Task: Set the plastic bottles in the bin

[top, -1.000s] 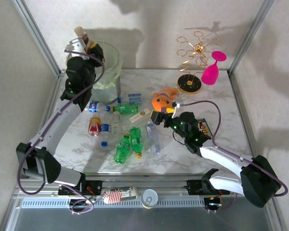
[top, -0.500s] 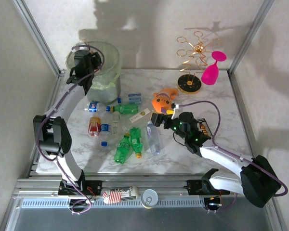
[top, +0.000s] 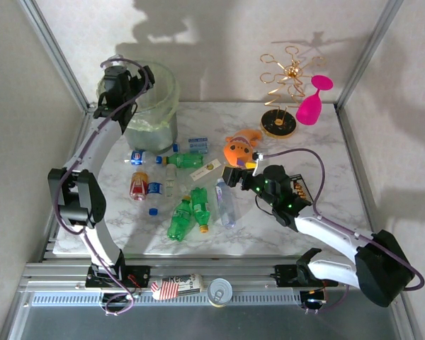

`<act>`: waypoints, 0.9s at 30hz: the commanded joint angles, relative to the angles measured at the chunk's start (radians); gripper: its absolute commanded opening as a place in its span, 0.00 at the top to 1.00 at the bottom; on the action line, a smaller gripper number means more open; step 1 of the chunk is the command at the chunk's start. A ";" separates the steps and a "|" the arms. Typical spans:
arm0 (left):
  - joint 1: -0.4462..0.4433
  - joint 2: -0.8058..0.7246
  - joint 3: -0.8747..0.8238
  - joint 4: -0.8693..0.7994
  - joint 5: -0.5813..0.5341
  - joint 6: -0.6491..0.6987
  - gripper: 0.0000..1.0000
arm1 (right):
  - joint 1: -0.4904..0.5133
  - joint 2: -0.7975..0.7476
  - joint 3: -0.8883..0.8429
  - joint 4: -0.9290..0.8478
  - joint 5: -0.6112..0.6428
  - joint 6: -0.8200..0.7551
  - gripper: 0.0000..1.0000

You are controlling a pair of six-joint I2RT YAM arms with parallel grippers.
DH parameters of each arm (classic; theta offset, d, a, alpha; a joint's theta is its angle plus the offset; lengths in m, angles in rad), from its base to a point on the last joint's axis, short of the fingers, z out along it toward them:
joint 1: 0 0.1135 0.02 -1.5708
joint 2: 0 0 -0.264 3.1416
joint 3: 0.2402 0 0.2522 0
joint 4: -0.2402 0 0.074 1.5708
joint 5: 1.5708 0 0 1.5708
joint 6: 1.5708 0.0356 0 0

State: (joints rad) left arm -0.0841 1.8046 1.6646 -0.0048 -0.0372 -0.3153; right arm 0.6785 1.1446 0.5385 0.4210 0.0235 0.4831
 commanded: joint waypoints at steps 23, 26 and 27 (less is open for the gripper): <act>-0.419 -0.504 -0.711 0.462 0.111 -0.157 0.00 | 0.046 0.336 0.318 -0.497 -0.012 0.044 0.02; -0.466 -0.522 -0.827 0.513 0.040 -0.217 0.00 | 0.050 0.380 0.341 -0.511 -0.042 0.046 0.07; -0.477 -0.525 -0.858 0.517 0.016 -0.238 0.00 | 0.051 0.396 0.349 -0.521 -0.053 0.046 0.08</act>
State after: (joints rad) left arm -0.5415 1.3239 0.8677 0.4187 0.0597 -0.4728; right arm 0.7208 1.5063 0.8455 -0.0391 -0.0048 0.5179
